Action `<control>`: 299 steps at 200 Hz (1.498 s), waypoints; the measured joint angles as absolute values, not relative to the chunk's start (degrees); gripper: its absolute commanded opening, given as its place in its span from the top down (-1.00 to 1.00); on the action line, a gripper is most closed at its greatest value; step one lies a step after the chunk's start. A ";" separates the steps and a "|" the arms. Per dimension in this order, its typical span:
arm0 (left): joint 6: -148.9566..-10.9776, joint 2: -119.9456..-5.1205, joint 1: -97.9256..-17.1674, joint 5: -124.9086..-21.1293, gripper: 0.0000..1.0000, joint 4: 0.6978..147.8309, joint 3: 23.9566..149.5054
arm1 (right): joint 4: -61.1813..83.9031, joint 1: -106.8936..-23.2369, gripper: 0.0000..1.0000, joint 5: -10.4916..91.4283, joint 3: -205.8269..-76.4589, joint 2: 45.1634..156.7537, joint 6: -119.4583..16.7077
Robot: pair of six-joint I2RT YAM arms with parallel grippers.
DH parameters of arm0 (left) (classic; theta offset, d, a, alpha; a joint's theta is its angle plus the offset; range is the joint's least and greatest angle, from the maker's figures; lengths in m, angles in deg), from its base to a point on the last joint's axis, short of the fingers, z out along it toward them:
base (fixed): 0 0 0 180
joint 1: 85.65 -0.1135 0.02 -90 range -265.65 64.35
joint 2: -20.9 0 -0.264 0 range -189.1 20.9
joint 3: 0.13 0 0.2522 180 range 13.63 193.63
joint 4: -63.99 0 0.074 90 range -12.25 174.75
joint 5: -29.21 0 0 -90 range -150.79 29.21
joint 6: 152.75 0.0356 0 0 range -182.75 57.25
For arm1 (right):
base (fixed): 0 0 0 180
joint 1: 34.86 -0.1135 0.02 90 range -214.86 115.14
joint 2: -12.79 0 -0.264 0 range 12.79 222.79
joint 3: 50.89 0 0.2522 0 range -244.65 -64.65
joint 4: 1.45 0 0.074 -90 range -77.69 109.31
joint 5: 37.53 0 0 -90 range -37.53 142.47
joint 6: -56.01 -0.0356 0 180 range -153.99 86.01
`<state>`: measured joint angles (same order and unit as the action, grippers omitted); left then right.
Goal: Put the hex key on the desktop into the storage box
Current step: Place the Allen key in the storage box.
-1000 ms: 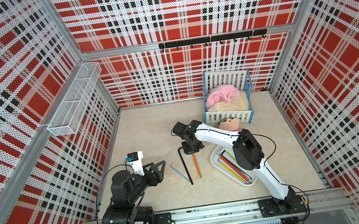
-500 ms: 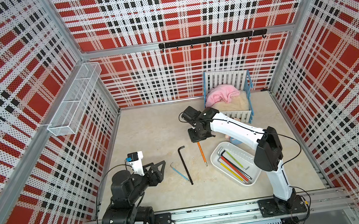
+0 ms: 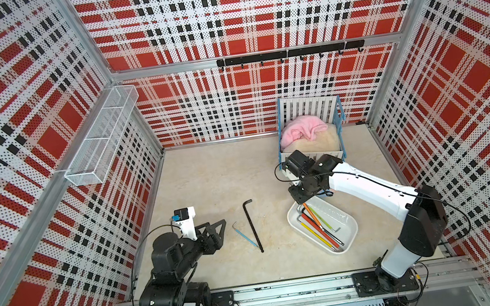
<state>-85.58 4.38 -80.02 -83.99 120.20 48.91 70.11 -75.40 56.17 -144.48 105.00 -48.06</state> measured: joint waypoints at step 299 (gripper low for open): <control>-85.58 4.38 -80.15 -83.99 -0.53 120.20 48.91 | 59.99 -74.76 1.00 57.24 -125.12 106.18 -34.94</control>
